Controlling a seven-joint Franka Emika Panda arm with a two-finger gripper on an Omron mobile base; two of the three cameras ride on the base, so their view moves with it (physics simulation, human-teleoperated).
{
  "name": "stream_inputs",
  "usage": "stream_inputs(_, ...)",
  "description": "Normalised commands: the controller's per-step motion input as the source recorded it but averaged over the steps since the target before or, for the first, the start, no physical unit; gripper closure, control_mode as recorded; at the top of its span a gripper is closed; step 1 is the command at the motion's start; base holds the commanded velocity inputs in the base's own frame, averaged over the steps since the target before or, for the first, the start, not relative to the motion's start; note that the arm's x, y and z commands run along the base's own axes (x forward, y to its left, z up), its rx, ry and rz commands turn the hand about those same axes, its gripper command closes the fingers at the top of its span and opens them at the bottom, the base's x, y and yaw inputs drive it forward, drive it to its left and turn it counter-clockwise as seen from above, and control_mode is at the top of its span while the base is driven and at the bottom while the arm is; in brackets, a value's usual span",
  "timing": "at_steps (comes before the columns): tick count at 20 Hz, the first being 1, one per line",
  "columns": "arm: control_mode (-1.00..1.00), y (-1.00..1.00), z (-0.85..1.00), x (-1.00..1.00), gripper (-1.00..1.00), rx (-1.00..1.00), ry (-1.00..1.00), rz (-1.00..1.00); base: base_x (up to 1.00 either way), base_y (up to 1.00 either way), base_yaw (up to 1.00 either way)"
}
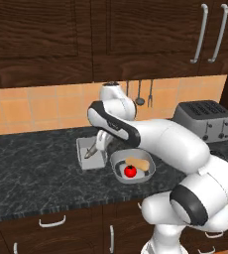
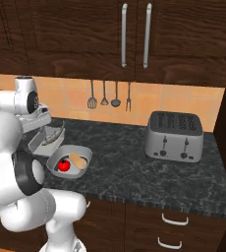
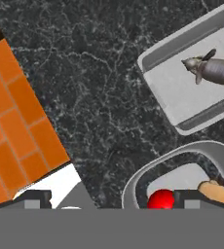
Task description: Take the meat container that has the fish and place it on the second highest rack of the freezer. Then take the vegetable container that has the tomato and squash and place it on the highest rack of the freezer.
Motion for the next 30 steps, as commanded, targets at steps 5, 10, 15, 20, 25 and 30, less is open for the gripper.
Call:
stream_inputs(5,-1.0,0.32,-0.59,0.19,-1.0,-0.1,-0.05,0.11,0.0,0.0,0.0)
stream_inputs(10,-1.0,0.23,-0.44,0.07,-1.0,-0.08,-0.07,0.03,0.0,0.0,0.0)
stream_inputs(15,-1.0,0.0,-0.44,0.28,-1.0,0.0,-0.05,0.07,0.0,0.0,0.0)
stream_inputs(20,-1.0,0.0,-0.32,0.53,-1.0,0.0,0.0,0.07,0.0,0.0,0.0)
stream_inputs(25,-1.0,0.0,-0.45,0.12,-1.0,-0.01,-0.01,0.08,0.0,0.0,0.0)
stream_inputs(30,-1.0,0.0,-0.4,0.07,-1.0,0.0,-0.02,0.06,0.0,0.0,0.0)
